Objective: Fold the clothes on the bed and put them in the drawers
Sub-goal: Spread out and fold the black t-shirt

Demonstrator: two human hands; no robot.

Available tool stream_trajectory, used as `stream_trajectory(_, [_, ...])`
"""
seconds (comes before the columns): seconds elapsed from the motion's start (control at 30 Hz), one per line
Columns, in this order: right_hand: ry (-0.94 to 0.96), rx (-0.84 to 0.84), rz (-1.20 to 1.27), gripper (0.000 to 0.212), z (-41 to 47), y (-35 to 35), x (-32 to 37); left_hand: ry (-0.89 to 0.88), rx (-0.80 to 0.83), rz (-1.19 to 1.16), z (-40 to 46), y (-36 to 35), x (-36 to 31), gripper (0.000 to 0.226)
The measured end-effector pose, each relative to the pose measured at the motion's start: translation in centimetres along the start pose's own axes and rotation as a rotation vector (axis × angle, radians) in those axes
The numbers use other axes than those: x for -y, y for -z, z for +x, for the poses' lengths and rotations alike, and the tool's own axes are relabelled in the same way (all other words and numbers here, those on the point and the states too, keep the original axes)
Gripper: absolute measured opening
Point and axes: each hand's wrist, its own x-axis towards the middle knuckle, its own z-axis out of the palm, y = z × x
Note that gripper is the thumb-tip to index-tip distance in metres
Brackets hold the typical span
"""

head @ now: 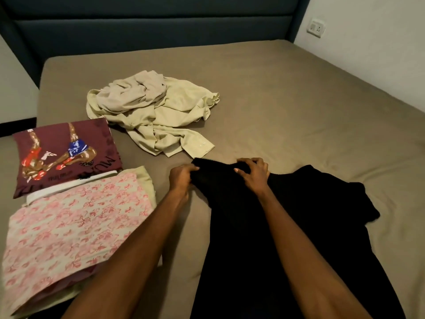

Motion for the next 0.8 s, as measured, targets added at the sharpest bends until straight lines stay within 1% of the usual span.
stream_trajectory(0.07, [-0.05, -0.017, 0.109, 0.038, 1.1, -0.4, -0.3, 0.026, -0.045, -0.11, 0.1, 0.6, 0.3, 0.011])
stream_trajectory(0.17, [-0.09, -0.01, 0.241, 0.035, 2.2, -1.4, -1.6, -0.034, -0.092, -0.073, 0.5, 0.8, 1.6, 0.015])
stream_trajectory(0.2, [-0.095, -0.007, 0.338, 0.036, 2.3, -1.4, -1.9, -0.045, -0.082, -0.073, 0.5, 0.6, 1.8, 0.014])
stream_trajectory(0.23, [-0.093, -0.007, 0.466, 0.038, 2.3, -1.4, -2.2, -0.04, -0.045, -0.102, 0.6, 0.6, 1.8, 0.011])
stream_trajectory(0.27, [-0.106, 0.006, 0.591, 0.038, 2.2, -1.2, -2.6, -0.032, 0.001, -0.11, 0.9, 0.7, 2.0, 0.015])
stream_trajectory(0.3, [-0.12, 0.025, 0.673, 0.04, 2.3, -1.0, -2.8, -0.023, 0.051, -0.09, 1.3, 0.7, 2.0, 0.026])
stream_trajectory(0.33, [-0.127, 0.057, 0.704, 0.045, 2.1, -0.7, -3.1, -0.012, 0.096, -0.038, 1.5, 0.9, 2.0, 0.037])
stream_trajectory(0.37, [-0.134, 0.093, 0.694, 0.053, 1.9, -0.5, -3.3, -0.011, 0.125, 0.02, 1.4, 0.9, 2.0, 0.042])
stream_trajectory(0.4, [-0.137, 0.119, 0.666, 0.063, 1.8, -0.1, -3.1, -0.019, 0.132, 0.075, 1.5, 0.9, 2.1, 0.042])
stream_trajectory(0.47, [-0.106, 0.167, 0.569, 0.082, 1.5, 0.5, -2.4, -0.06, 0.085, 0.135, 1.5, 0.9, 2.1, 0.031])
stream_trajectory(0.5, [-0.083, 0.183, 0.462, 0.086, 0.8, 1.1, -1.7, -0.085, 0.038, 0.151, 1.2, 1.0, 2.0, 0.027])
stream_trajectory(0.57, [-0.043, 0.208, 0.205, 0.084, -1.2, 1.8, -0.4, -0.173, -0.073, 0.24, 0.9, 0.8, 1.8, 0.025])
stream_trajectory(0.63, [0.048, 0.145, 0.06, 0.081, -5.2, 1.8, 0.7, -0.267, -0.172, 0.366, 0.4, 0.6, 1.2, 0.028])
stream_trajectory(0.73, [0.171, -0.027, -0.017, 0.074, -13.2, 0.5, 1.4, -0.223, -0.239, 0.28, -2.5, 0.8, 0.6, 0.034])
stream_trajectory(0.77, [0.195, -0.058, -0.063, 0.073, -15.2, -0.1, 1.3, -0.212, -0.259, 0.232, -3.5, 0.8, 0.9, 0.031])
stream_trajectory(0.8, [0.206, -0.066, -0.108, 0.072, -16.4, -0.7, 1.1, -0.254, -0.287, 0.238, -4.8, 0.9, 1.7, 0.029])
